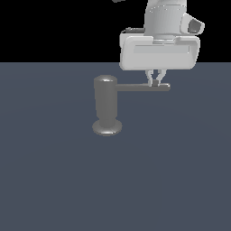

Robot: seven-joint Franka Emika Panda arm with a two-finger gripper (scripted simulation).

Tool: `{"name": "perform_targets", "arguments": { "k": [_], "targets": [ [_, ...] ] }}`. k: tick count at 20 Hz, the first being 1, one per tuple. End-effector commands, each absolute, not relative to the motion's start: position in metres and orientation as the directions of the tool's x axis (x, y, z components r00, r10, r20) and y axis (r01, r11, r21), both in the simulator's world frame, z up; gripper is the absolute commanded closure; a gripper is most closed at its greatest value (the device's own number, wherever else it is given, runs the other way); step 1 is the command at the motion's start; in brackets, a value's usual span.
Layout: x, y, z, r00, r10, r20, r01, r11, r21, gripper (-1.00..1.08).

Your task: Turn on the faucet by rotating a designated handle.

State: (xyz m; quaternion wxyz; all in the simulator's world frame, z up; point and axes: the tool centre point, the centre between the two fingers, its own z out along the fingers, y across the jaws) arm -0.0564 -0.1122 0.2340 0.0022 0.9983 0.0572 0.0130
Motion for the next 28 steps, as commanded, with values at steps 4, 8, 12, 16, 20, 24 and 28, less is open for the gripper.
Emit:
{"name": "perform_targets", "arguments": {
  "k": [4,8,12,16,20,24,28],
  "targets": [
    [-0.04,-0.119,0.228,0.993,0.12,0.017,0.12,-0.993,0.004,1.08],
    [-0.029,-0.127,0.227,0.993,0.117,0.015,0.117,-0.993,0.004,1.08],
    [-0.019,-0.135,0.226,0.993,0.114,0.013,0.114,-0.993,0.003,1.08],
    [-0.009,-0.143,0.225,0.994,0.111,0.01,0.111,-0.994,0.003,1.08],
    [0.001,-0.151,0.224,0.994,0.108,0.008,0.108,-0.994,0.002,1.08],
    [0.011,-0.159,0.223,0.994,0.105,0.006,0.105,-0.994,0.001,1.08],
    [0.02,-0.166,0.222,0.995,0.102,0.003,0.102,-0.995,0.001,1.08]
  ]
}}
